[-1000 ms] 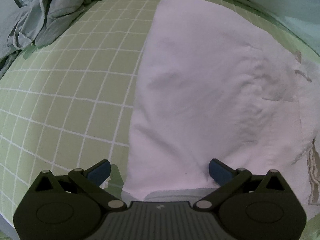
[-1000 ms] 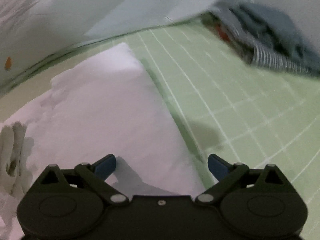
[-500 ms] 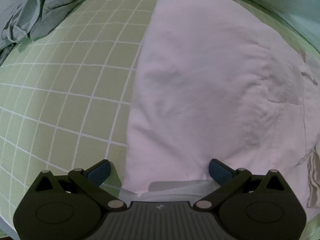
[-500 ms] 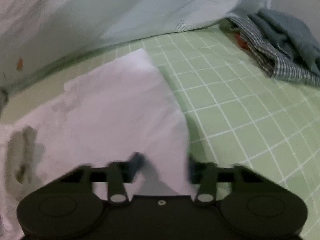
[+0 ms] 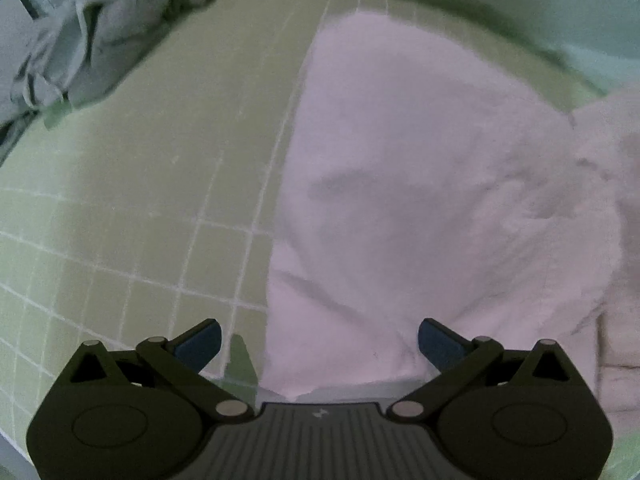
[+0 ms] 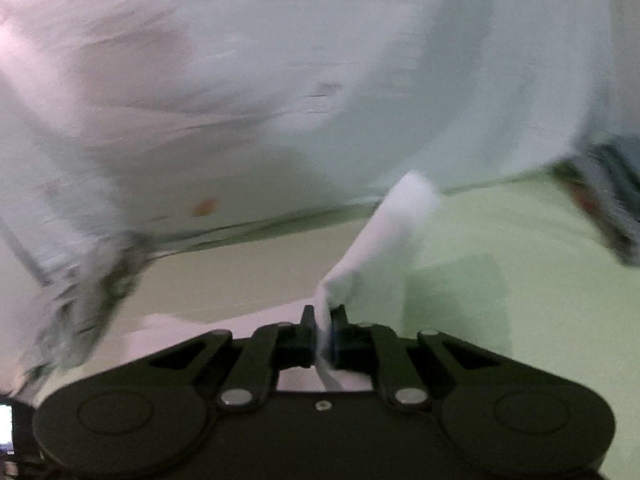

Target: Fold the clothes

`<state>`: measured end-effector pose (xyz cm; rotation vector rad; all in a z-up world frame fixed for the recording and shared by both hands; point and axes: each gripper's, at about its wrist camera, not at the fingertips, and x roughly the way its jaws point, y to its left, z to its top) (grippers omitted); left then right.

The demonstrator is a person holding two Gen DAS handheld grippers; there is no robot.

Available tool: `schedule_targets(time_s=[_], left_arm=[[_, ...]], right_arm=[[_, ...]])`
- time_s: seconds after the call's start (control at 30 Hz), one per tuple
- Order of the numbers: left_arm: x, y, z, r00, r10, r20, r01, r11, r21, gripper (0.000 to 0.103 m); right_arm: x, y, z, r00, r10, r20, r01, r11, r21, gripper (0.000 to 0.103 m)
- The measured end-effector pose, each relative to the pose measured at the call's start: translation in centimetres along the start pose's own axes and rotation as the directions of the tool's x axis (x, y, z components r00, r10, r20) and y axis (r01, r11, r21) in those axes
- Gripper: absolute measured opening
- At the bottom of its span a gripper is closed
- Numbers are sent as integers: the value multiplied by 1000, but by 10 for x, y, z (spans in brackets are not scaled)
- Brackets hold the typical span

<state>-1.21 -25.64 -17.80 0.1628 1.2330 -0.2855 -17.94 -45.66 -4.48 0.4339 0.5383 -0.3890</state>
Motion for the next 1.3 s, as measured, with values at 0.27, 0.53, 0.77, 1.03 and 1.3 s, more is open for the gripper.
schedule_targets(time_s=[0.27,0.53,0.77,1.03,1.3], left_arm=[[-22,43,-16,998,-11,63,15,998,-60,103],[-32,49,-22,994,-62,88,69,995,-79,103],[-46,26,-2,960,-244,139,257,962,-90,102],[-30,-15,19,902,-422,92,430,899,-87,102],[-16,-54,21,905,-422,44,422,906,19,20]], right_arm=[[78,106,-62,961,138,-240,-171,978,-122,27],[37,89,-49,937,302,-174,-295,953,68,84],[-13,38,-33,986,168,-9,-163,965,204,102],[-36,-17,-55,995,-78,-68,98,923,372,102],[-50,-34,-69,986,-129,-107,162,898,410,102]])
